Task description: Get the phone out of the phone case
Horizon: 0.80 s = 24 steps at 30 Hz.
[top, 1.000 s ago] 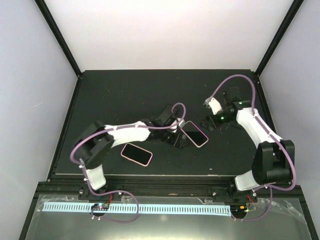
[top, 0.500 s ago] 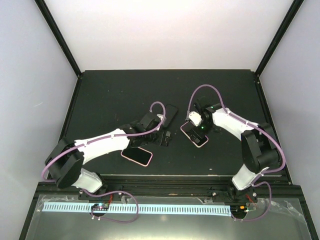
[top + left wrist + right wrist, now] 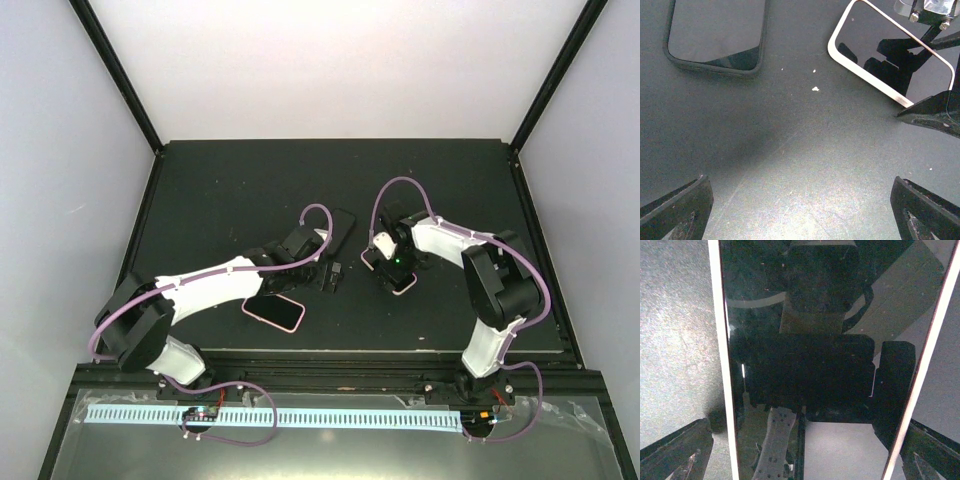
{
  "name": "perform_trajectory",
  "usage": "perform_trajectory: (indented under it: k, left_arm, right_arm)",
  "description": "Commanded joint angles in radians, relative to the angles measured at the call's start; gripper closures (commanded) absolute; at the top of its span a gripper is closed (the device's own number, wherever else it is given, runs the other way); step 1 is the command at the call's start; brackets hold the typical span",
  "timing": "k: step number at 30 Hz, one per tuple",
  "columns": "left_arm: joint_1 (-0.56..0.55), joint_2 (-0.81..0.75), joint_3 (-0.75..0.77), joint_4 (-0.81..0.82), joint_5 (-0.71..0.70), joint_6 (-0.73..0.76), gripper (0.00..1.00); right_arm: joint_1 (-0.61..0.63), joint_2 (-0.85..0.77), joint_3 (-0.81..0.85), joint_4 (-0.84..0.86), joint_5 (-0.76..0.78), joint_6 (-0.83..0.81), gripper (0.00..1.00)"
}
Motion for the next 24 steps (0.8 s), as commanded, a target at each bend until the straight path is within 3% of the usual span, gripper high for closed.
perform_trajectory:
  k: [1,7,15,17,24]
  left_arm:
    - [0.005,-0.003,0.029,0.000,-0.016,-0.018,0.01]
    - [0.005,-0.009,0.017,0.015,-0.012,-0.042,0.01]
    - [0.005,-0.031,0.009,0.008,-0.031,-0.046,0.01]
    - [0.005,-0.037,0.002,0.016,-0.025,-0.056,0.01]
    - [0.006,-0.064,-0.015,0.055,0.084,-0.138,0.01]
  right_arm:
    - [0.009,0.015,0.013,0.028,0.027,0.031,0.00]
    - [0.017,0.026,-0.014,0.060,0.075,0.041,0.04]
    - [0.017,0.033,-0.033,0.071,0.114,0.019,0.34]
    - [0.017,0.015,-0.033,0.067,0.124,0.010,0.36]
    - [0.017,-0.305,-0.068,0.064,-0.052,-0.054,0.39]
